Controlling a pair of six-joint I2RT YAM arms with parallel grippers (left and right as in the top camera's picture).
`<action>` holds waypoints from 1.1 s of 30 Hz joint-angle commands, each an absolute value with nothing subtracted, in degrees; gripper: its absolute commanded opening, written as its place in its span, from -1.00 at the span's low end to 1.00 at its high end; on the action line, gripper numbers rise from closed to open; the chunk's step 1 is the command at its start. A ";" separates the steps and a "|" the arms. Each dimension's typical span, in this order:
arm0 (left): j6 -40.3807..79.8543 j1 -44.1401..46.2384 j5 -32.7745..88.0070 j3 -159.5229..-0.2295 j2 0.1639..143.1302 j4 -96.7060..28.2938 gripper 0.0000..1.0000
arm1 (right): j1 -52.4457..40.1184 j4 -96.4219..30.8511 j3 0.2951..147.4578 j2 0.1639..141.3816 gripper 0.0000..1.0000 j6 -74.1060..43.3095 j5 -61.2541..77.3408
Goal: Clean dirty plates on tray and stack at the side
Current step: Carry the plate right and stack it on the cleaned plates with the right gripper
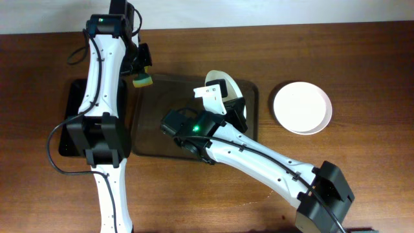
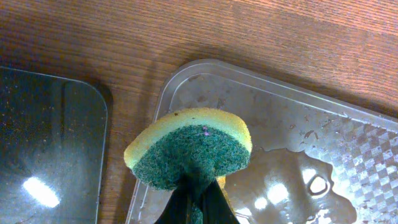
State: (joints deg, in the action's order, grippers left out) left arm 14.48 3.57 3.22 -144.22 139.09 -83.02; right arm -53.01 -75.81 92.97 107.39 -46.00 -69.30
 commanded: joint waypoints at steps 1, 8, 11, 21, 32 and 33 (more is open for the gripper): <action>13.56 3.57 3.22 -145.18 138.63 -83.22 -0.99 | -52.75 -75.66 92.79 105.58 -0.92 -47.51 -69.58; 13.56 3.57 3.22 -145.18 138.63 -83.24 -0.99 | -51.66 -75.37 92.79 105.58 -0.92 -50.28 -62.30; 13.56 3.57 3.25 -145.18 138.63 -83.29 -0.99 | -47.35 -74.74 92.79 105.43 -0.92 -49.91 -51.70; 13.54 3.57 3.22 -145.16 138.63 -83.26 -0.99 | -22.28 -62.78 92.82 91.29 -0.92 -31.38 -19.53; 13.10 3.57 1.89 -145.18 138.63 -83.20 -0.99 | 10.85 -62.81 92.77 103.96 -0.92 -21.17 -12.40; 13.02 3.57 1.69 -145.18 138.63 -83.22 -0.99 | 11.40 -62.87 92.77 105.86 -0.92 -21.19 -12.40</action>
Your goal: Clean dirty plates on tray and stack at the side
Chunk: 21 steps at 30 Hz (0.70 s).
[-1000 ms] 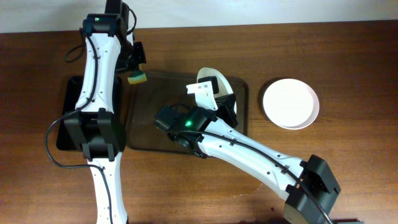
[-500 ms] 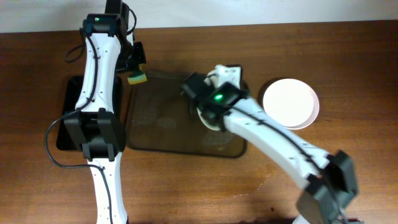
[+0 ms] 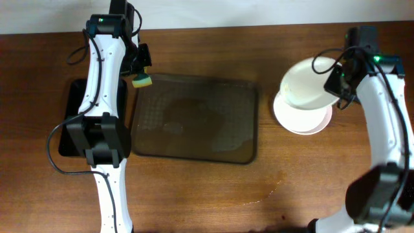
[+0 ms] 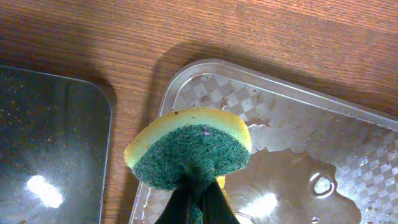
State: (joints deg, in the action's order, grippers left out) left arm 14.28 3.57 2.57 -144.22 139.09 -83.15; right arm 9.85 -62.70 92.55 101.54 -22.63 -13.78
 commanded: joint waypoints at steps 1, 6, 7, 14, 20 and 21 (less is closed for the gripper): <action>12.03 3.57 1.74 -145.21 138.61 -83.22 -0.99 | 11.57 -62.98 92.77 107.55 -0.92 -21.17 -12.43; 10.11 2.87 1.69 -148.92 138.32 -86.28 -0.99 | 11.60 -63.57 92.77 113.06 -0.92 -21.21 -11.86; 10.11 2.50 1.69 -150.21 138.06 -87.18 -0.99 | 11.60 -63.64 92.77 113.73 -0.92 -21.21 -11.44; 10.13 -2.39 -3.22 -156.57 134.61 -96.73 -0.99 | 11.55 -65.63 95.35 113.82 0.25 -13.43 9.13; 10.15 -6.33 -4.03 -153.93 134.32 -96.73 -0.99 | 6.85 -67.22 100.53 109.67 0.46 -11.11 17.37; 10.17 -7.07 -5.93 -151.98 134.32 -96.73 -0.99 | 5.23 -66.89 100.82 109.21 0.57 -11.14 17.32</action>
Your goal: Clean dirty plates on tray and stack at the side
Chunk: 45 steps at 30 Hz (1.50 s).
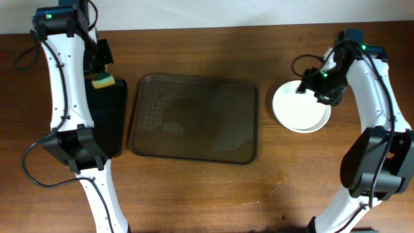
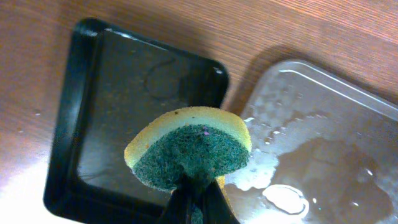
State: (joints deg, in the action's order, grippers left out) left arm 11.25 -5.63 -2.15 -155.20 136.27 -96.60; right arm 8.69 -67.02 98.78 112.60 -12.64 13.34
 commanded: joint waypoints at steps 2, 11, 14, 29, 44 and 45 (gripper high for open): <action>10.20 -8.58 -7.60 -147.89 134.34 -96.71 -0.99 | 3.29 -66.32 100.86 109.21 0.69 -11.16 17.28; 10.17 -12.05 -7.31 -123.42 134.34 -79.75 -0.95 | -3.27 -63.99 100.84 109.23 0.70 -11.18 17.12; 10.15 -12.05 -7.29 -122.17 134.34 -78.28 0.17 | -4.95 -63.44 100.84 109.23 0.70 -11.20 16.58; 8.03 -8.88 8.03 -125.91 118.04 -78.74 0.98 | -6.26 -67.11 103.72 101.06 0.97 -10.70 10.02; 8.03 -8.32 8.14 -125.82 109.60 -78.94 0.98 | -6.31 -74.15 108.33 75.64 0.97 -10.72 3.79; 8.03 -8.29 8.14 -125.82 109.60 -78.94 0.98 | -6.31 -74.98 108.27 75.75 0.97 -10.09 3.31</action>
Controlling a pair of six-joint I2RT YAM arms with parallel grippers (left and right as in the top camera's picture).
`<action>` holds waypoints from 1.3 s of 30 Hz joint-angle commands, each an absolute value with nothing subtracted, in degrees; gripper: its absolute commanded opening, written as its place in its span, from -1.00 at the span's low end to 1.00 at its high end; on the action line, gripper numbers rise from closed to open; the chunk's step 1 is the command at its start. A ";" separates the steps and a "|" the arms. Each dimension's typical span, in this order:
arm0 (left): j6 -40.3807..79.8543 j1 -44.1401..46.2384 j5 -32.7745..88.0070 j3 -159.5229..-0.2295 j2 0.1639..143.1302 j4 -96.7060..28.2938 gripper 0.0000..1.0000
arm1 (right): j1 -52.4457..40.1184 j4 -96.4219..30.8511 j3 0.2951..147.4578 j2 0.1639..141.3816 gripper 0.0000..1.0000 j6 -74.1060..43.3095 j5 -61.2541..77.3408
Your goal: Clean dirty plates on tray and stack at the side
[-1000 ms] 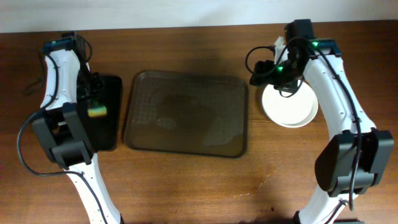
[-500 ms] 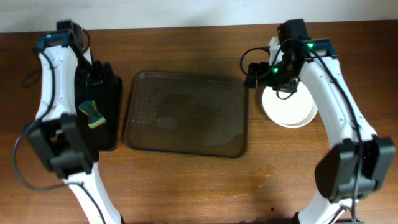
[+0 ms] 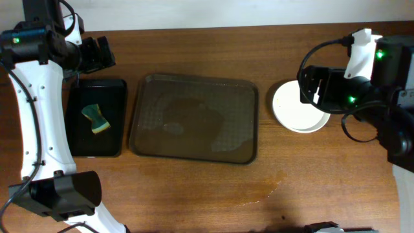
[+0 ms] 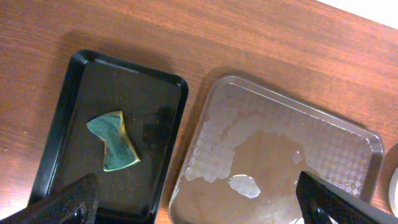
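Observation:
White plates (image 3: 294, 111) sit stacked on the table right of the clear tray (image 3: 194, 84), whose wet bottom holds no plate. My right gripper (image 3: 317, 87) hovers over the stack's right edge with nothing in it, its dark fingers looking spread. The green and yellow sponge (image 4: 115, 142) lies loose in the black tray (image 4: 74, 81). High above the gap between both trays my left gripper (image 4: 202, 200) is open and empty, fingertips (image 4: 74, 202) wide apart. In the overhead view the left gripper (image 3: 97, 55) is beyond the black tray's far edge.
Water pools on the clear tray (image 4: 348, 134) near its middle. A wet streak (image 3: 265, 191) marks the wood in front of that tray. The right arm's body (image 3: 381, 97) fills the right side of the table.
My left gripper has opened and risen, and the sponge it held now lies in the black tray. The right gripper has come off the plate's far edge and the arm looms larger at the right.
First my right gripper held a white plate over the clear tray while the left held the sponge at its far left corner. Then the plate was above the stack. Then it lay on the stack, sponge over the black tray. Now the sponge is down.

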State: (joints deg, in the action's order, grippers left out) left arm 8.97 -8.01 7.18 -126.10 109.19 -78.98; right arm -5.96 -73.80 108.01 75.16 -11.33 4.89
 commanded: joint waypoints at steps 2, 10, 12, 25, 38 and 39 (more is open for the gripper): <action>8.03 -8.29 8.14 -125.82 109.60 -78.94 0.98 | -6.31 -77.47 108.27 75.72 0.96 -5.10 0.27; 8.03 -8.29 8.14 -125.82 109.60 -78.91 0.98 | -6.31 -55.92 95.29 67.51 0.97 -0.19 2.57; 8.03 -8.29 8.14 -125.82 109.60 -78.94 0.98 | -6.31 -43.70 80.73 58.63 0.97 -0.21 5.19; 8.03 -8.29 8.14 -125.82 109.60 -78.94 0.98 | 0.10 -11.60 21.28 9.30 0.97 -0.23 8.45; 8.03 -8.29 8.14 -125.82 109.60 -78.94 0.98 | 0.84 3.46 0.32 0.19 0.97 -0.23 9.91; 8.03 -8.29 8.14 -125.82 109.60 -78.94 0.98 | 0.84 3.33 0.32 0.19 0.98 -0.21 9.89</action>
State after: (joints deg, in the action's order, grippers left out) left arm 8.97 -8.01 7.57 -125.99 109.21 -79.02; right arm 0.45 3.51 0.82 0.84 -0.19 9.17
